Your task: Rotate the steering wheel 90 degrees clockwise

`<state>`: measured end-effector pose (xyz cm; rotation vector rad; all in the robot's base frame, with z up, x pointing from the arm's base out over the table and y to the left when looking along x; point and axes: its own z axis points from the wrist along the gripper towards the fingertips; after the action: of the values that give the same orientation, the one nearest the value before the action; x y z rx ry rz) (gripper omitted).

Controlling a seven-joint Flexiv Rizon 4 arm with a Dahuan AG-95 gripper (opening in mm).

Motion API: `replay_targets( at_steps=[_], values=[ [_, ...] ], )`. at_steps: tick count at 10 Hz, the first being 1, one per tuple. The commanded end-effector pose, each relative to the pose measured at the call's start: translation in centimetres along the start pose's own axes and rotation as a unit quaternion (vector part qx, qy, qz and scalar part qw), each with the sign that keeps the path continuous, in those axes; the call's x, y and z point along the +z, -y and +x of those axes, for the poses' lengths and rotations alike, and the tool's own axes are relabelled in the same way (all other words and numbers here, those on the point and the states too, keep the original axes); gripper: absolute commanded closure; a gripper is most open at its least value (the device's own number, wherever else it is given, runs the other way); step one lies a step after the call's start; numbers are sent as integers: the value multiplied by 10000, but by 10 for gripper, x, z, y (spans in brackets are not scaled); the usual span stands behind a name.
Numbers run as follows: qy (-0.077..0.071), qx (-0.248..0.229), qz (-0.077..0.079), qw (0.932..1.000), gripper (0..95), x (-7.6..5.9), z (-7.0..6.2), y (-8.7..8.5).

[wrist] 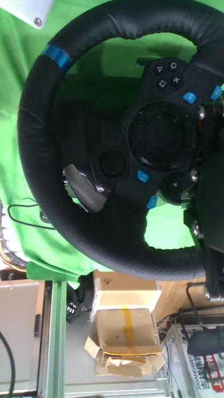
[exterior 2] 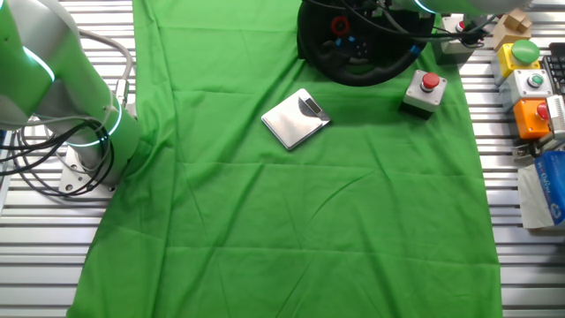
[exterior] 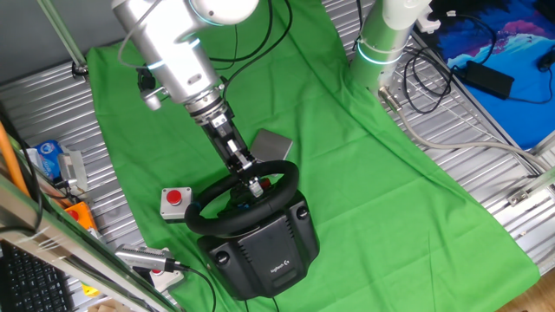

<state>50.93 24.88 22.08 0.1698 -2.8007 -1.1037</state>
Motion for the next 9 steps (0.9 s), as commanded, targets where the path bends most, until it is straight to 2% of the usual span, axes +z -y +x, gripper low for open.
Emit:
replay_targets(
  at_steps=[1, 3, 9],
  values=[
    [-3, 21, -4, 10000, 950, 0, 3, -3],
    [5, 138, 13, 9999, 950, 1, 0, -12],
    [219, 173, 3, 9996, 950, 22, -29, -20]
  ],
)
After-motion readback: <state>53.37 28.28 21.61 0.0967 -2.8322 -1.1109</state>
